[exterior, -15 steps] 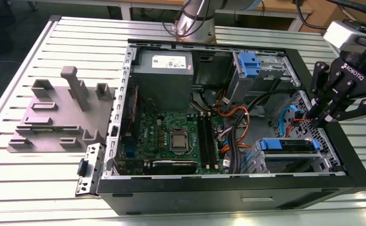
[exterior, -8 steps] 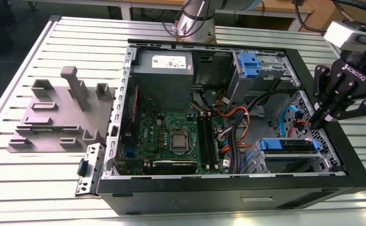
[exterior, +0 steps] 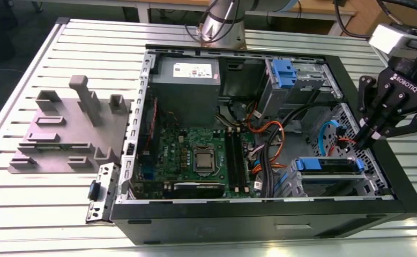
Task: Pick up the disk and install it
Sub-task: 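Insert the first disk wire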
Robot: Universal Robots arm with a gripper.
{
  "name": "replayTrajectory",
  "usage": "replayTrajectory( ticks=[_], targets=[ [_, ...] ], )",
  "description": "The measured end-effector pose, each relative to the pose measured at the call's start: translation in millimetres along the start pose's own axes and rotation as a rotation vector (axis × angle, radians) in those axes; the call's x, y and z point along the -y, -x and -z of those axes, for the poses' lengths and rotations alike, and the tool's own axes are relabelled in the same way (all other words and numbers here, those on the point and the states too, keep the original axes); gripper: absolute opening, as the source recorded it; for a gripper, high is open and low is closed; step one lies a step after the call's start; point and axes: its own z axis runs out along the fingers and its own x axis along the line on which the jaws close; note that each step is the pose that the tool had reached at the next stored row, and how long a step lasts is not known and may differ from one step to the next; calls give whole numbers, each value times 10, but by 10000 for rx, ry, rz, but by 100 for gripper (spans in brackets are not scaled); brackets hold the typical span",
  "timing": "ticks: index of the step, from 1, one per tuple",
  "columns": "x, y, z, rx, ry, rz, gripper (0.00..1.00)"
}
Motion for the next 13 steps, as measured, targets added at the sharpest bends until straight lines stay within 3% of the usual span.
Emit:
replayTrajectory(
  ticks=[3,8,13],
  targets=[
    [2,3,-9,-6,-14,-3,17],
    [4,7,-26,-11,-109,-27,17],
    [5,9,-35,8,-121,-29,18]
  ],
)
